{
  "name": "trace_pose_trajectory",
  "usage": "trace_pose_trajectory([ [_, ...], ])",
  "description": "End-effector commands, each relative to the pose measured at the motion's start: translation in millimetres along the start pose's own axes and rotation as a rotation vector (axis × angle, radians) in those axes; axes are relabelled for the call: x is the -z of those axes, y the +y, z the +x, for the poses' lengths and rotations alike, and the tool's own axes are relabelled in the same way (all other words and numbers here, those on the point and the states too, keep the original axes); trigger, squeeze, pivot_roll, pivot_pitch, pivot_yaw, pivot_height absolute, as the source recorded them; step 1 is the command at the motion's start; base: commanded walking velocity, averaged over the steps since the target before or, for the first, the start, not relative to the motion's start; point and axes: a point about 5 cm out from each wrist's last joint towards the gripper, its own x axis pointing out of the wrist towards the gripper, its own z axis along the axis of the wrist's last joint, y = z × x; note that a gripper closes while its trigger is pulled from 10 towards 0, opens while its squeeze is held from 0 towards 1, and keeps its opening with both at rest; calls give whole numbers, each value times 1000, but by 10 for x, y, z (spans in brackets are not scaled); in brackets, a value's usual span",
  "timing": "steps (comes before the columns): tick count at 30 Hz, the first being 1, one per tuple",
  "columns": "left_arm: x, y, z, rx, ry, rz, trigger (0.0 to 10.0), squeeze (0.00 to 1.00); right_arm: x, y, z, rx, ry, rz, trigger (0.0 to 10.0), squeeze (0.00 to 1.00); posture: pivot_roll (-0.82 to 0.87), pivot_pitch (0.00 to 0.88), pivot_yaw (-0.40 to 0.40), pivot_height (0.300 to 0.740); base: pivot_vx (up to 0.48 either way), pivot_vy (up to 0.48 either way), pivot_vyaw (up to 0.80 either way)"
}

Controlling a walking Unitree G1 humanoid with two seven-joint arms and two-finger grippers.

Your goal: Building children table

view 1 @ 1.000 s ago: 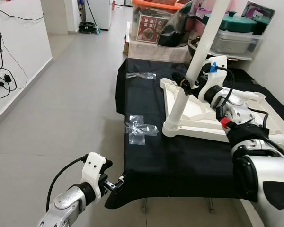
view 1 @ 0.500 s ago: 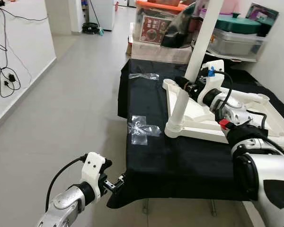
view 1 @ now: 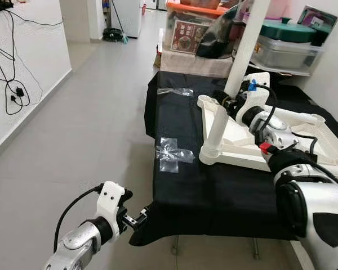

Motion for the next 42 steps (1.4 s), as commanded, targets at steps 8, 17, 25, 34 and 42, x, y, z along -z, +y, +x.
trace_pose_trajectory([
  [8, -1, 8, -1, 0, 8, 5, 10000, 0, 521, -113, -177, 408, 102, 36, 0, 0, 18, 0, -136, 740, 0, 0, 0],
  [17, 1, 8, 13, -6, 6, 3, 10000, 0, 688, 335, -176, 581, 91, 67, 0, 0, 17, 0, -143, 740, 0, 0, 0],
  [25, 12, -5, 28, -6, 6, -3, 10000, 0, 730, 449, -174, 626, 146, 81, 0, 0, 2, 0, -147, 740, 0, 0, 0],
  [34, 12, -10, 39, -5, 6, -6, 10000, 0, 748, 446, -227, 675, 144, 90, 0, 0, 4, 0, -147, 740, 0, 0, 0],
  [42, 8, 1, 38, -5, 7, -4, 10000, 0, 632, 479, -240, 661, 109, 72, 10000, 0, 4, 0, -144, 740, 0, 0, 0],
])
